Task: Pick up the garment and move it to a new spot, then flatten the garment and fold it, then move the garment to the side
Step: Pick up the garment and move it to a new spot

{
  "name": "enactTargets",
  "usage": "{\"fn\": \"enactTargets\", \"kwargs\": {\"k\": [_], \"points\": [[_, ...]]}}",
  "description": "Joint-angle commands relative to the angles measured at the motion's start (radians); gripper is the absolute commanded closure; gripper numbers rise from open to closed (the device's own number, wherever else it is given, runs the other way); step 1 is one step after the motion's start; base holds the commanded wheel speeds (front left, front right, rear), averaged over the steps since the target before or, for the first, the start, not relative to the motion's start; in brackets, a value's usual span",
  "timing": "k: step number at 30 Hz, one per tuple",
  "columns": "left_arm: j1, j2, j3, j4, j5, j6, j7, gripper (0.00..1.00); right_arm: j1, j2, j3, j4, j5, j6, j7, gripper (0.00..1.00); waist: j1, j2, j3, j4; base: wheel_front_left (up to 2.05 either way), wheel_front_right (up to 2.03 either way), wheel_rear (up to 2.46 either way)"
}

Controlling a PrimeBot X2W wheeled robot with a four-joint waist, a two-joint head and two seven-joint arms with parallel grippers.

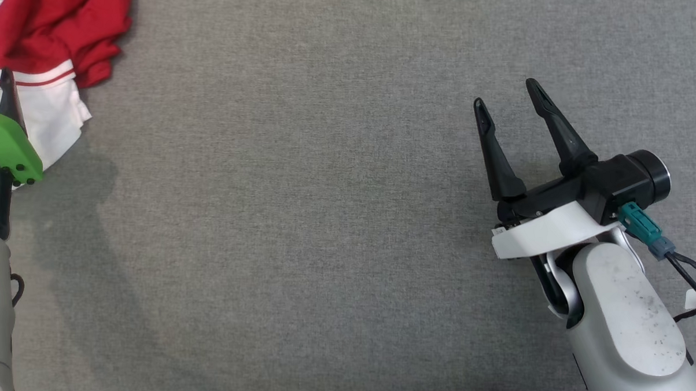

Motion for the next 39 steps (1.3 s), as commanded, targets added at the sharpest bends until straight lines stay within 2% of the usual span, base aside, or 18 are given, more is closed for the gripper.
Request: {"fn": "enactTargets", "kwargs": {"k": [1,6,7,8,9,10,16,25,28,34,39], "points": [[-0.024,0.011,0.002,0.022,-0.007,0.007,-0.006,0.00,-0.015,-0.004,-0.002,-0.009,-0.006,-0.001,0.003,0.00,-0.0001,0.0000,0.057,-0.048,0.00,0.00,0.00],[-0.039,0.010,0.005,0.087,-0.016,0.020,-0.019,0.00,-0.016,-0.004,-0.003,-0.016,-0.014,0.000,0.006,0.00,-0.0001,0.0000,0.062,-0.047,0.00,0.00,0.00],[-0.043,0.010,0.003,0.099,-0.018,0.019,-0.024,0.12,-0.015,-0.003,-0.003,-0.015,-0.015,0.000,0.005,0.00,-0.0001,0.0000,0.060,-0.046,0.00,0.00,0.00],[-0.046,0.010,0.003,0.106,-0.019,0.019,-0.030,0.46,-0.015,-0.003,-0.003,-0.014,-0.014,0.000,0.005,0.00,-0.0001,0.0000,0.057,-0.046,0.00,0.00,0.00],[-0.049,0.011,0.000,0.114,-0.019,0.017,-0.040,0.88,-0.014,-0.003,-0.004,-0.011,-0.015,0.000,0.004,0.00,-0.0001,0.0000,0.051,-0.045,0.00,0.00,0.00],[-0.051,0.011,-0.003,0.117,-0.019,0.016,-0.051,1.00,-0.014,-0.002,-0.004,-0.008,-0.014,0.000,0.002,0.00,-0.0001,0.0000,0.045,-0.044,0.00,0.00,0.00],[-0.067,0.026,-0.029,0.137,-0.004,0.007,-0.114,1.00,0.000,0.000,-0.004,0.020,-0.003,0.000,-0.010,0.00,-0.0001,0.0000,-0.030,-0.050,0.00,0.00,0.00],[-0.083,0.022,-0.127,0.102,0.013,-0.007,-0.159,1.00,0.068,0.004,-0.006,0.095,0.043,0.000,-0.026,0.00,-0.0001,0.0000,-0.247,-0.080,0.00,0.00,0.00],[-0.064,0.002,-0.204,0.056,-0.009,-0.008,-0.157,1.00,0.107,0.005,-0.009,0.118,0.065,0.000,-0.028,0.00,-0.0001,0.0000,-0.334,-0.094,0.00,0.00,0.00],[-0.024,-0.003,-0.378,-0.086,-0.080,-0.008,-0.126,1.00,0.195,0.005,-0.030,0.132,0.102,0.000,-0.028,0.00,-0.0001,0.0000,-0.481,-0.132,0.00,0.00,0.00],[-0.025,0.001,-0.491,-0.249,-0.156,-0.008,-0.078,1.00,0.248,0.004,-0.053,0.119,0.115,0.000,-0.027,0.00,-0.0001,0.0000,-0.532,-0.170,0.00,0.00,0.00]]}}
